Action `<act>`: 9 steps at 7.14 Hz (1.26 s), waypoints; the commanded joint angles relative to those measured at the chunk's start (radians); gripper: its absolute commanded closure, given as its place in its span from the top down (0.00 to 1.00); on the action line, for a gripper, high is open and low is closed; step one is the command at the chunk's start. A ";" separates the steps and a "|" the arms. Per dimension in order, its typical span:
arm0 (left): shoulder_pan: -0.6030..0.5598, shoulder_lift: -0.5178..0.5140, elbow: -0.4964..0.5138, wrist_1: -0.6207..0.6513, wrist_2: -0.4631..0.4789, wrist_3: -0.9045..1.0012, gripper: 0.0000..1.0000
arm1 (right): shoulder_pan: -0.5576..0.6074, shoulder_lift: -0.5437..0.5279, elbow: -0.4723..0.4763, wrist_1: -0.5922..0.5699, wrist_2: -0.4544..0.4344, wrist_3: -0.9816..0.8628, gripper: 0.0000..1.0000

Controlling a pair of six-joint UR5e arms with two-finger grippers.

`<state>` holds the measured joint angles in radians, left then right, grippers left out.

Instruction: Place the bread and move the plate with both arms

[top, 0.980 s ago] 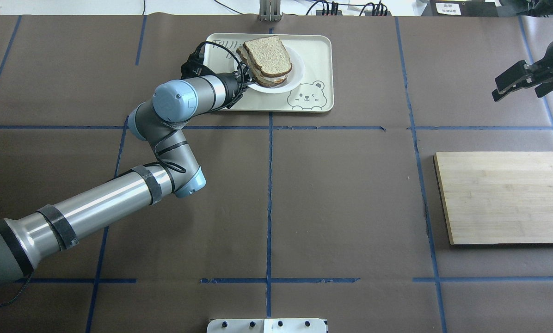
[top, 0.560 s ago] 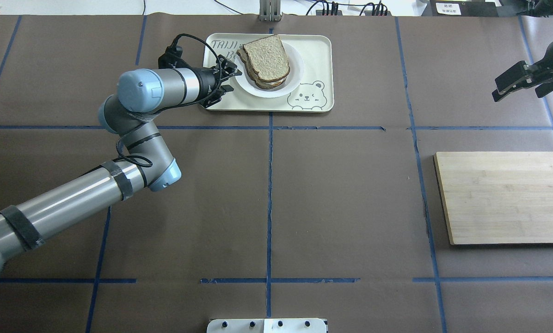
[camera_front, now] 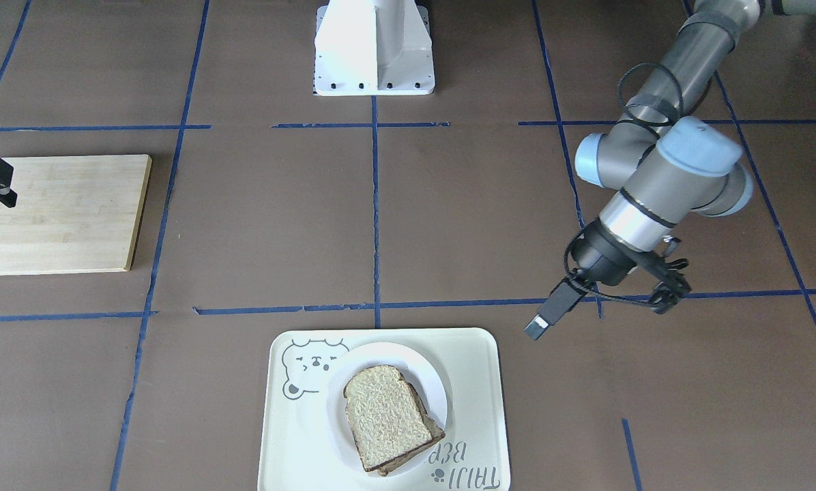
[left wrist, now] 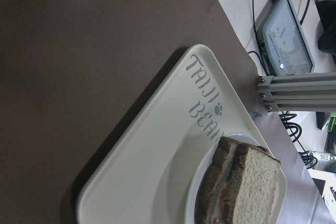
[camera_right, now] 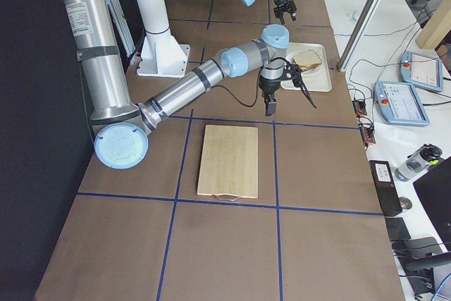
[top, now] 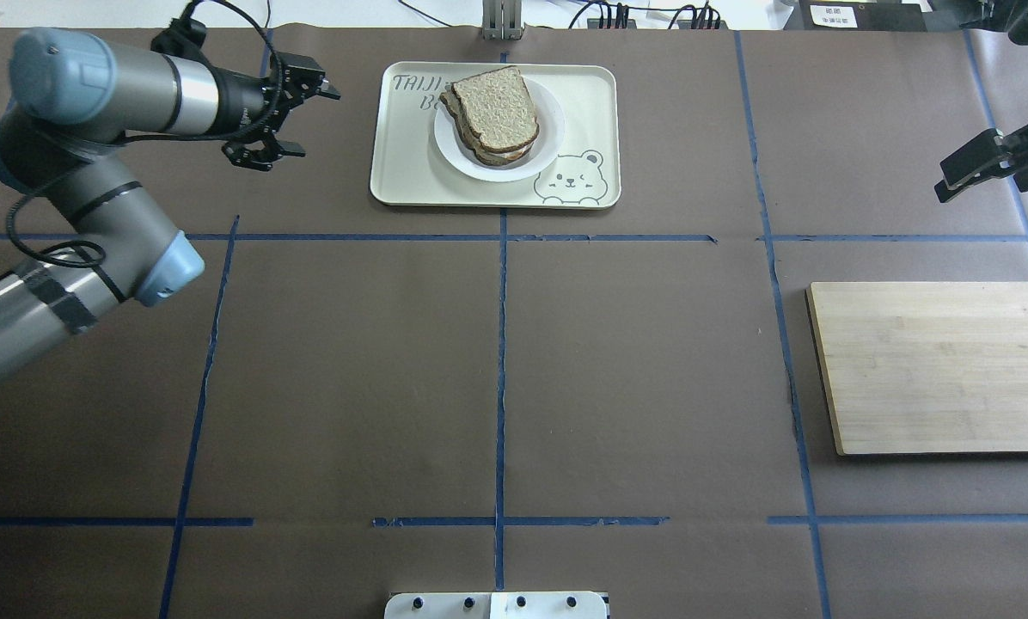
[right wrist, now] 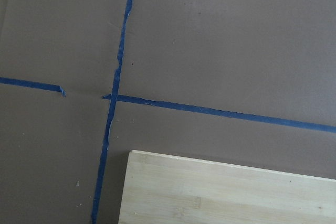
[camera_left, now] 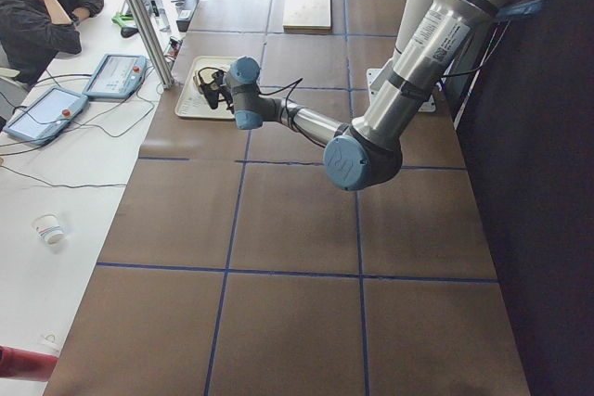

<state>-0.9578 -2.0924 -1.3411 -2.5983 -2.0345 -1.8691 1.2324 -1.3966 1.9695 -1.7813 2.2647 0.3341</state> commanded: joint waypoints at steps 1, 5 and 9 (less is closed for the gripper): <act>-0.177 0.139 -0.070 0.023 -0.172 0.236 1.00 | 0.073 -0.083 0.000 -0.001 0.002 -0.168 1.00; -0.323 0.406 -0.134 0.189 -0.196 0.942 1.00 | 0.261 -0.284 -0.070 0.002 0.086 -0.478 1.00; -0.476 0.569 -0.237 0.551 -0.265 1.498 1.00 | 0.317 -0.219 -0.215 0.131 0.137 -0.364 1.00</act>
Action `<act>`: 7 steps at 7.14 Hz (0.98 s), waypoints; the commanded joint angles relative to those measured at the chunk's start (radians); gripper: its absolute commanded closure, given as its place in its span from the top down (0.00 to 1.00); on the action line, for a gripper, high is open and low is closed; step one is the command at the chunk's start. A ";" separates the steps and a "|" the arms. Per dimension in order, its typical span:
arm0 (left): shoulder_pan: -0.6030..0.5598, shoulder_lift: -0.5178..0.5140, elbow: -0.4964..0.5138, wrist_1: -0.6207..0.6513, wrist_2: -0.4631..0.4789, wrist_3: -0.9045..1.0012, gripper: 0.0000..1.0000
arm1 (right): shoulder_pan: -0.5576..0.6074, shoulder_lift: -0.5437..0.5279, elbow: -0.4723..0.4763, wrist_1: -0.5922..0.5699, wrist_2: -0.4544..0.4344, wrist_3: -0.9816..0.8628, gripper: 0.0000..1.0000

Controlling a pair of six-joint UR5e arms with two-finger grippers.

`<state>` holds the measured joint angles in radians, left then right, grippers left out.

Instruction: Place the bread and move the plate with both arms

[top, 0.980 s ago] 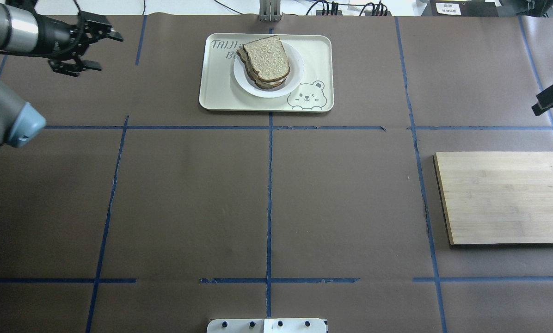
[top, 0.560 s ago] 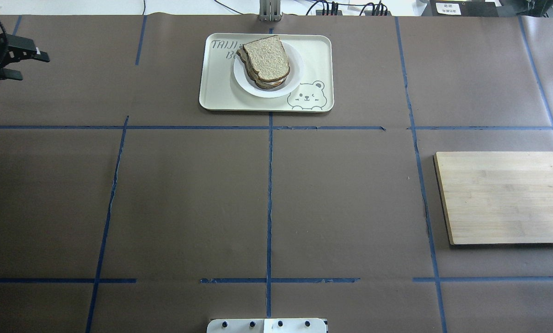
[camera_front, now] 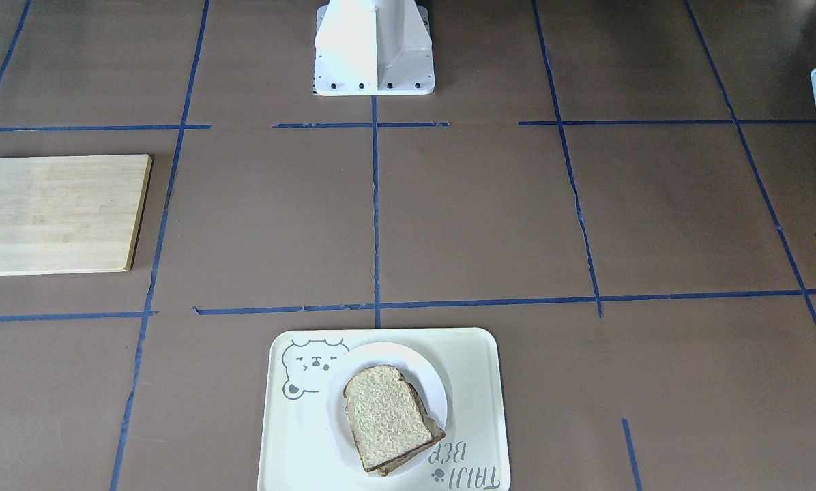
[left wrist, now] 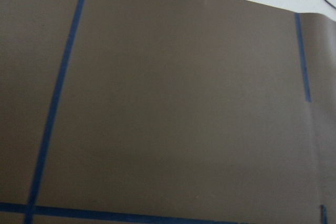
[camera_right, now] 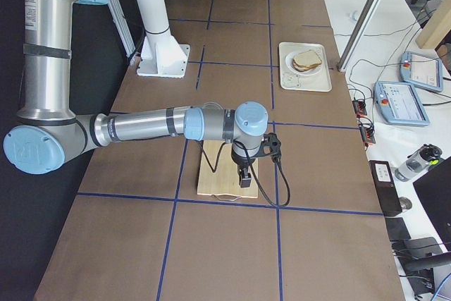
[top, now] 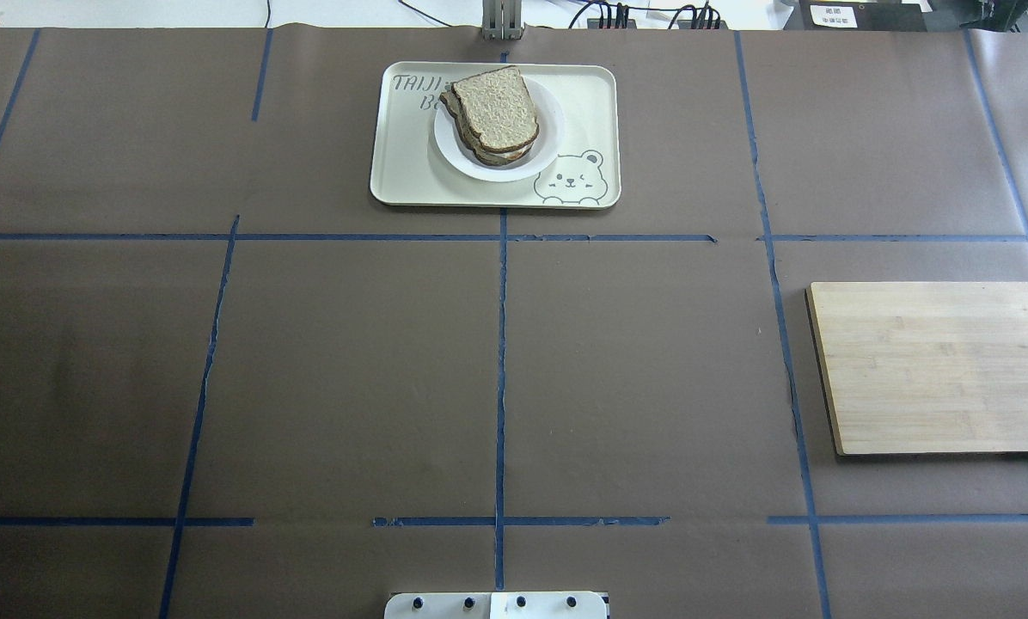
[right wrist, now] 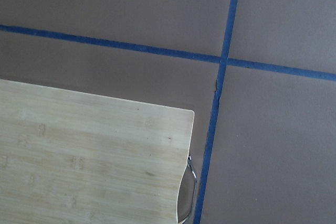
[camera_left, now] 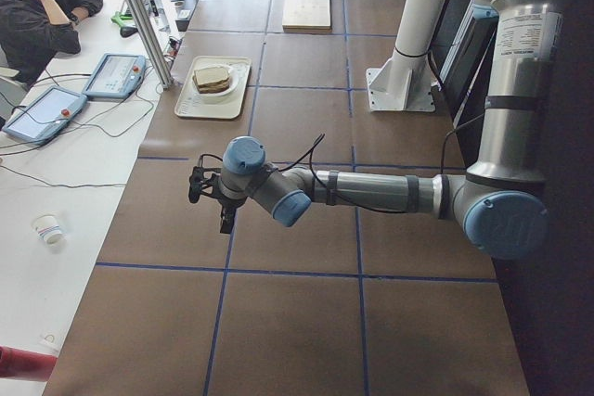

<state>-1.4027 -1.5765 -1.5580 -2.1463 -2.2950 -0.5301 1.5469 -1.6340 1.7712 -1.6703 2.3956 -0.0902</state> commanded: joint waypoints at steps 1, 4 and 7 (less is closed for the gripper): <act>-0.035 0.071 -0.017 0.208 -0.004 0.252 1.00 | 0.002 -0.003 -0.024 0.020 0.010 0.061 1.00; -0.123 0.119 -0.113 0.505 -0.007 0.551 1.00 | 0.002 -0.018 -0.025 0.020 0.033 0.060 1.00; -0.193 0.064 -0.185 0.798 -0.004 0.710 1.00 | 0.002 -0.020 -0.029 0.018 0.033 0.060 1.00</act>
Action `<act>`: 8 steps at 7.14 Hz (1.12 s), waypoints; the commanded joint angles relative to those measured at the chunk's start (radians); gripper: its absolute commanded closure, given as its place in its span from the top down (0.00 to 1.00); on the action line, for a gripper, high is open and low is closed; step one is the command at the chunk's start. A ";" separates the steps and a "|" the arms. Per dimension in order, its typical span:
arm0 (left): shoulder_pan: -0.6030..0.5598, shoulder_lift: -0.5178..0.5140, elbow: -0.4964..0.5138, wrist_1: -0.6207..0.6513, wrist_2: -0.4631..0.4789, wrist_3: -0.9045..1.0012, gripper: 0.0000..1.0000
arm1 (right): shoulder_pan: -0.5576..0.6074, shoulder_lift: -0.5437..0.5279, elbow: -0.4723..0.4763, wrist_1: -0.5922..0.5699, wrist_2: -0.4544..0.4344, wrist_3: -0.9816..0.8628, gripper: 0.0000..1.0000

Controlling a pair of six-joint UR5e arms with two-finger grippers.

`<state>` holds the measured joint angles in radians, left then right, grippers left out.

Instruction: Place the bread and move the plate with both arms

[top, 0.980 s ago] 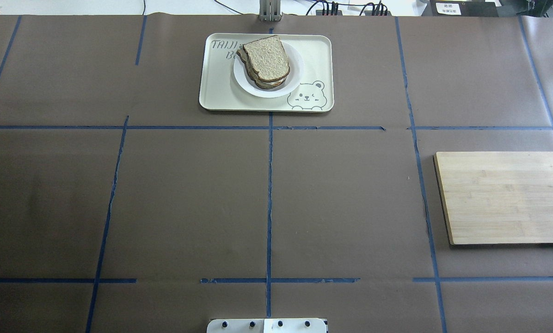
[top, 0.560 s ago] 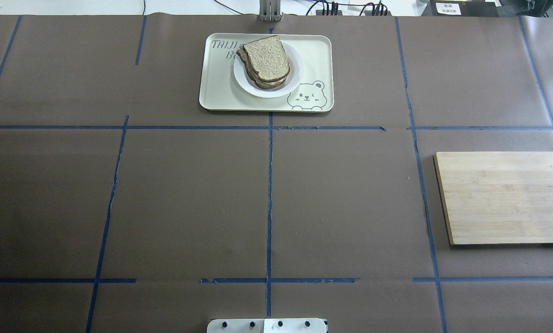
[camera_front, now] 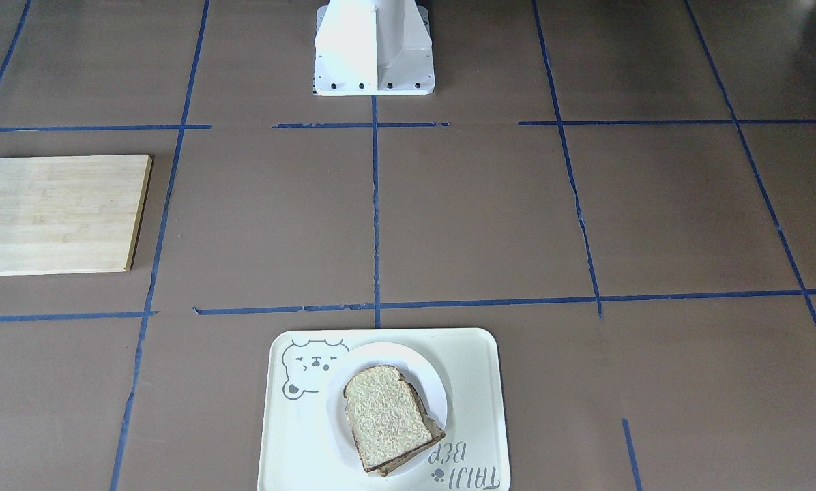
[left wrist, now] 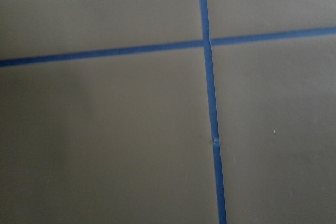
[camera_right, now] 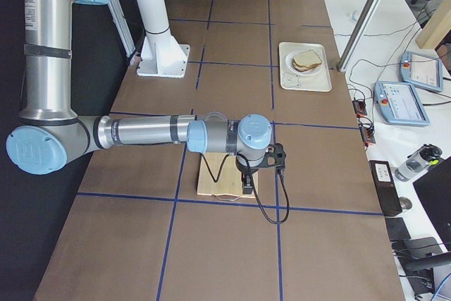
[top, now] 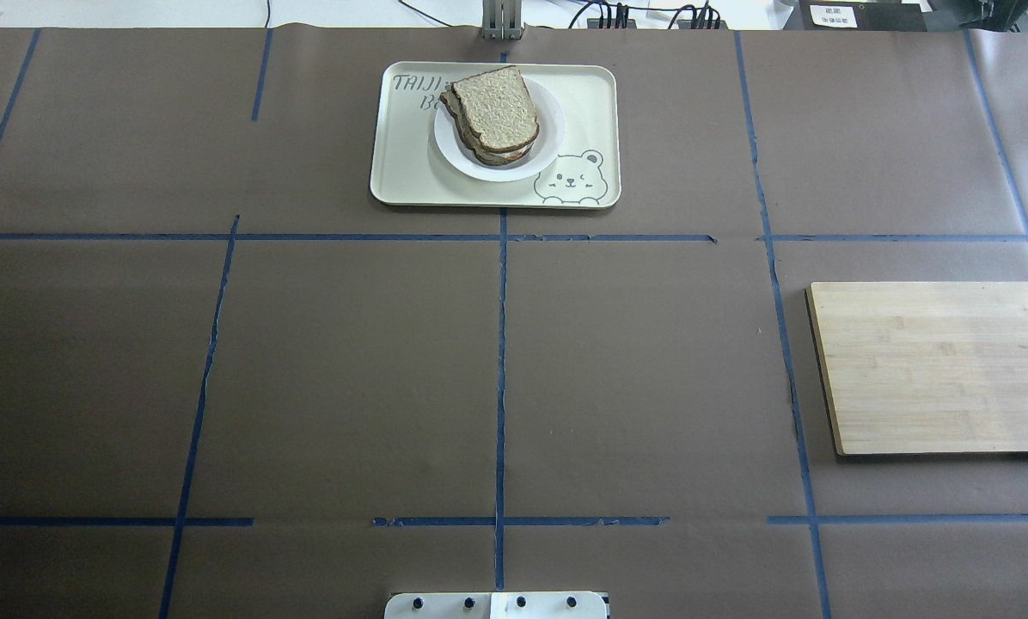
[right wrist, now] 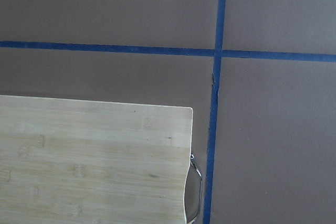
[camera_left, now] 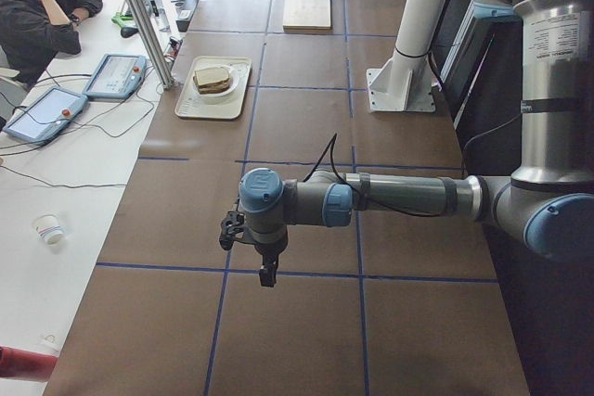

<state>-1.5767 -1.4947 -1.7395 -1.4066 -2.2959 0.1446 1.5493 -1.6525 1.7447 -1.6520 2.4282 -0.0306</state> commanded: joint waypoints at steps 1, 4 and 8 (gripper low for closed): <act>-0.020 -0.018 0.004 0.057 -0.002 0.035 1.00 | 0.002 -0.003 -0.002 -0.002 -0.001 -0.002 1.00; -0.019 -0.018 0.078 0.013 -0.007 0.035 1.00 | 0.006 -0.004 -0.019 0.000 -0.001 -0.003 1.00; -0.019 -0.009 0.118 -0.060 -0.008 0.026 1.00 | 0.006 -0.006 -0.021 -0.002 -0.003 -0.002 1.00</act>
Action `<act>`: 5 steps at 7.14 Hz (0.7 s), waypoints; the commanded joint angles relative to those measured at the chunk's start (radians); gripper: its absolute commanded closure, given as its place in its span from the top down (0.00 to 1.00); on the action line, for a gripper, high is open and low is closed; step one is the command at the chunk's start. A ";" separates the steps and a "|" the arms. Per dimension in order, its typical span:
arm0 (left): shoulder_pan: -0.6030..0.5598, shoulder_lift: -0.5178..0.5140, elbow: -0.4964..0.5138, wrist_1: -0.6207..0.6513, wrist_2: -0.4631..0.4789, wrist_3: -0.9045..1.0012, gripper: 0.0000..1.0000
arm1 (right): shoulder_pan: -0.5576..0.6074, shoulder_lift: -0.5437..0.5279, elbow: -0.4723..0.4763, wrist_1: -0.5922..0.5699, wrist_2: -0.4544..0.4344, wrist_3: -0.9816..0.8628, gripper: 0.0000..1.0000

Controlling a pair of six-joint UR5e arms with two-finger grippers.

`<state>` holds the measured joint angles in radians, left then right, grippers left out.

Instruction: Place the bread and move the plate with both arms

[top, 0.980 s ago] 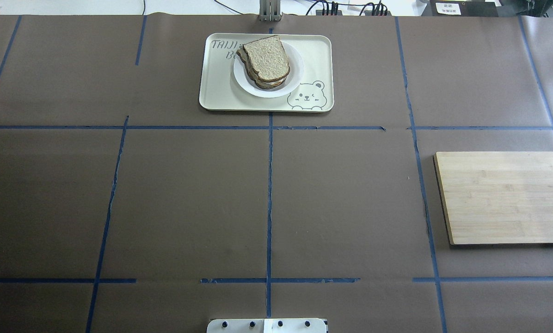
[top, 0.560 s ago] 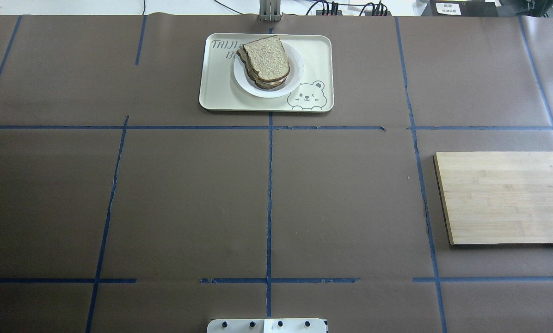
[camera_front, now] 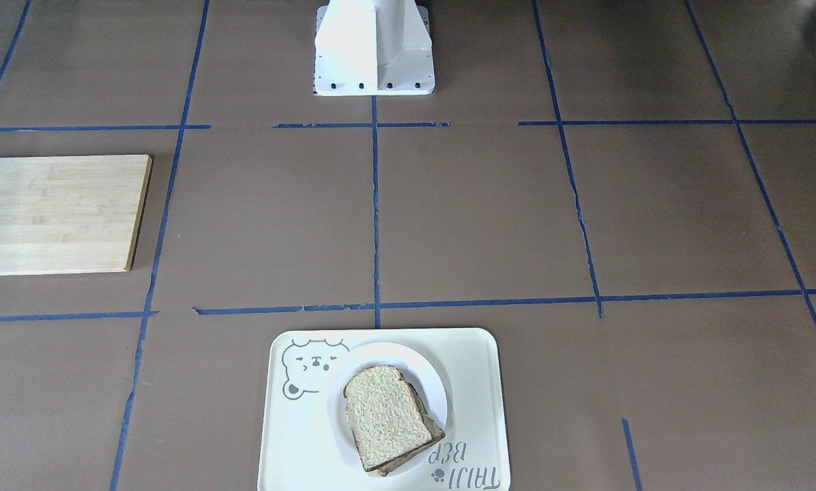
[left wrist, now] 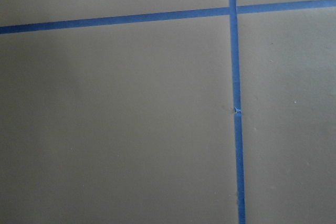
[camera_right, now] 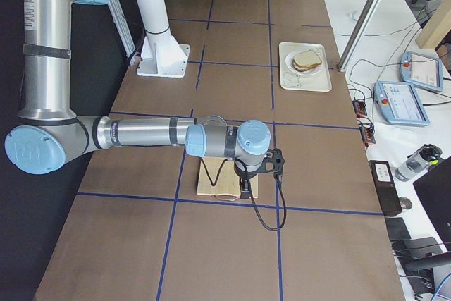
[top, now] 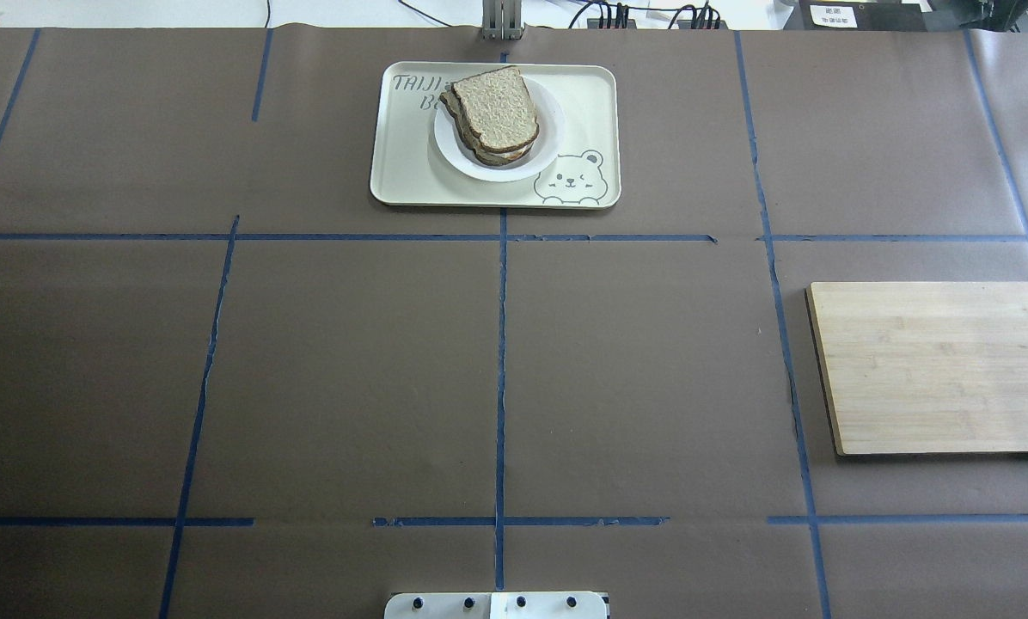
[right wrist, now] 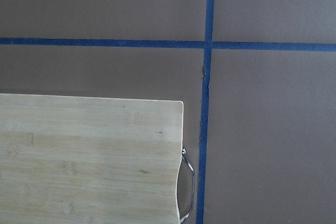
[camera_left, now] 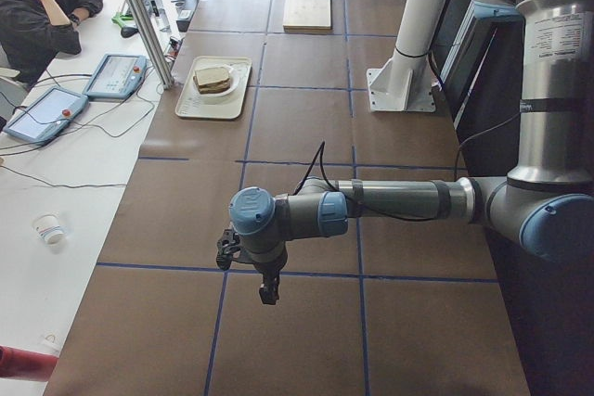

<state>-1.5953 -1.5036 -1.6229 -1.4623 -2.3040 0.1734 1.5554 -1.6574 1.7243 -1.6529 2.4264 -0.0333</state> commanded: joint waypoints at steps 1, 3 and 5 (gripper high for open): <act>0.000 0.000 -0.003 -0.004 0.000 -0.008 1.00 | 0.003 -0.001 -0.005 -0.001 -0.004 0.009 1.00; 0.000 0.000 -0.006 -0.004 0.000 -0.008 1.00 | 0.032 0.004 -0.022 0.001 -0.004 0.006 1.00; 0.000 0.000 -0.014 -0.004 0.000 -0.009 1.00 | 0.032 0.002 -0.061 0.004 -0.013 0.000 1.00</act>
<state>-1.5953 -1.5033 -1.6329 -1.4665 -2.3040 0.1653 1.5859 -1.6544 1.6888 -1.6514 2.4198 -0.0337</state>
